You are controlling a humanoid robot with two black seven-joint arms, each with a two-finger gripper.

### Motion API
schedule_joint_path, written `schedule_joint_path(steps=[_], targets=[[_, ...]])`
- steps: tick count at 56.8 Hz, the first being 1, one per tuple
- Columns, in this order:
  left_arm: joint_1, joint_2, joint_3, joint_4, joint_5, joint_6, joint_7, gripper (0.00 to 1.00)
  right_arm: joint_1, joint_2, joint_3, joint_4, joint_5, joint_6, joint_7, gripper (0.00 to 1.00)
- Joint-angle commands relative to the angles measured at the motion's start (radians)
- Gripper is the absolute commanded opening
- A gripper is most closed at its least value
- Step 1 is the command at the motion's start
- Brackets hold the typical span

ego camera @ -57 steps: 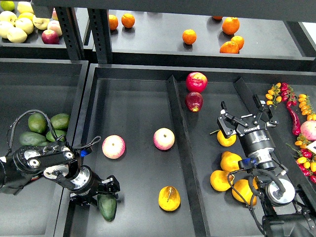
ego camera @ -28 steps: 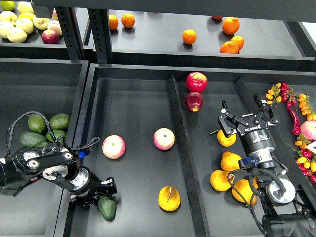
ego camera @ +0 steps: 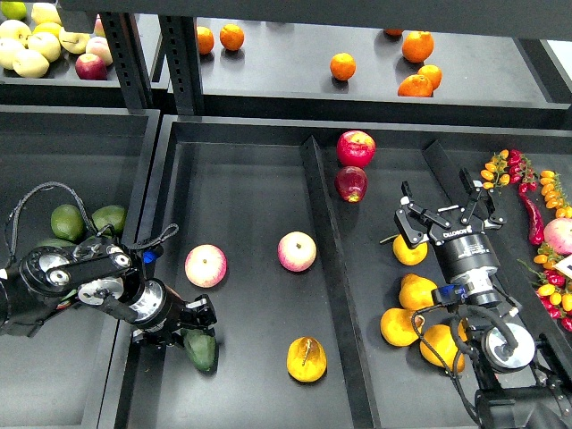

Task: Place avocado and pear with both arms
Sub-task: 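Close the left gripper on the avocado, then carry the avocado with the left gripper into the green avocado bin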

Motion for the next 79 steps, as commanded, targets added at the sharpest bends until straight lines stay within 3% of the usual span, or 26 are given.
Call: schedule_joint_path(steps=[1, 12, 38, 79], targets=[[-0.043, 0.048, -0.002, -0.005, -0.058, 0.000, 0.000, 0.17, 0.000, 0.000, 0.000, -0.002, 0.000, 0.000, -0.002, 1.00], [-0.099, 0.145, -0.002, -0.003, -0.112, 0.000, 0.000, 0.17, -0.002, 0.000, 0.000, -0.008, 0.002, 0.001, -0.002, 1.00], [-0.052, 0.360, -0.002, 0.037, -0.111, 0.000, 0.000, 0.18, -0.012, 0.000, -0.002, -0.009, 0.002, 0.003, -0.003, 1.00], [0.002, 0.347, 0.013, 0.267, -0.101, 0.000, 0.000, 0.22, -0.028, 0.000, -0.003, 0.001, 0.002, 0.023, -0.009, 1.00]])
